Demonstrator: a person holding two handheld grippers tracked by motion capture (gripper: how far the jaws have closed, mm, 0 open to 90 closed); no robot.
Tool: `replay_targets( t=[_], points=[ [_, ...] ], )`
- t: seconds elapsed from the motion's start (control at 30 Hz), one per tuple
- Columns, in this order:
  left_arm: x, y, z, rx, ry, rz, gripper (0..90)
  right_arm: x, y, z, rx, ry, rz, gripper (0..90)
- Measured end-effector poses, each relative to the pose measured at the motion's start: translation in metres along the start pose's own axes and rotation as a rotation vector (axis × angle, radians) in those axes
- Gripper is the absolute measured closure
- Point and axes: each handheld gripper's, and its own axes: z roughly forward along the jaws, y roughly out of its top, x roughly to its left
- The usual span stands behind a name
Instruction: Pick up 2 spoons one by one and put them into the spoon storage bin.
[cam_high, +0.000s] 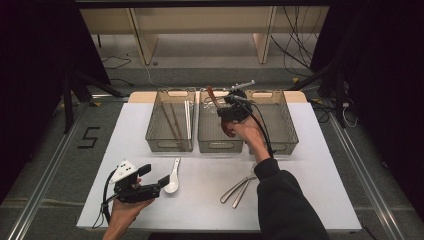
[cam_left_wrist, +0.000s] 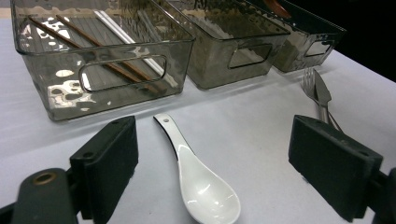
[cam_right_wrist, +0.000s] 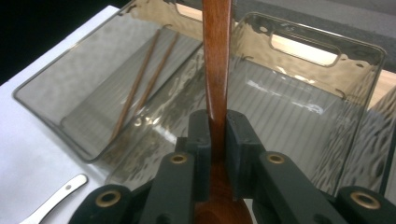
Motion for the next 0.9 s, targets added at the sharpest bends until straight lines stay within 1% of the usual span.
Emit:
replay_targets(
  t=[0.13, 0.23, 0.33, 0.37, 0.4, 0.43, 0.6, 0.67, 0.9],
  points=[
    [-0.001, 0.000, 0.001, -0.007, 0.000, -0.008, 15.4, -0.005, 0.002, 0.004, -0.003, -0.014, 0.020, 81.7],
    [0.000, 0.000, 0.000, 0.001, -0.001, 0.002, 15.4, -0.007, 0.002, 0.006, 0.003, -0.025, 0.026, 81.7],
    [0.000, 0.000, 0.000, 0.001, -0.002, 0.004, 15.5, -0.010, 0.001, 0.011, 0.005, -0.038, 0.024, 81.6],
    [0.000, 0.000, 0.000, -0.002, -0.001, 0.000, 15.4, -0.010, 0.001, 0.012, 0.013, -0.039, 0.036, 81.7],
    [0.000, 0.000, 0.000, 0.000, -0.002, 0.004, 15.4, -0.010, 0.000, 0.013, 0.016, -0.039, 0.038, 81.6],
    [0.000, 0.000, 0.000, -0.005, -0.002, -0.002, 15.4, -0.011, 0.000, 0.015, 0.018, -0.044, 0.036, 81.6],
    [0.000, 0.000, 0.000, 0.001, -0.002, 0.002, 15.4, -0.011, -0.001, 0.018, 0.026, -0.060, 0.034, 81.6],
    [0.000, 0.000, -0.001, 0.000, -0.002, 0.001, 15.4, -0.013, -0.002, 0.019, 0.029, -0.061, 0.041, 81.5],
    [0.000, 0.000, -0.001, 0.000, -0.001, 0.002, 15.4, -0.013, -0.005, 0.021, 0.039, -0.072, 0.037, 81.1]
  ],
)
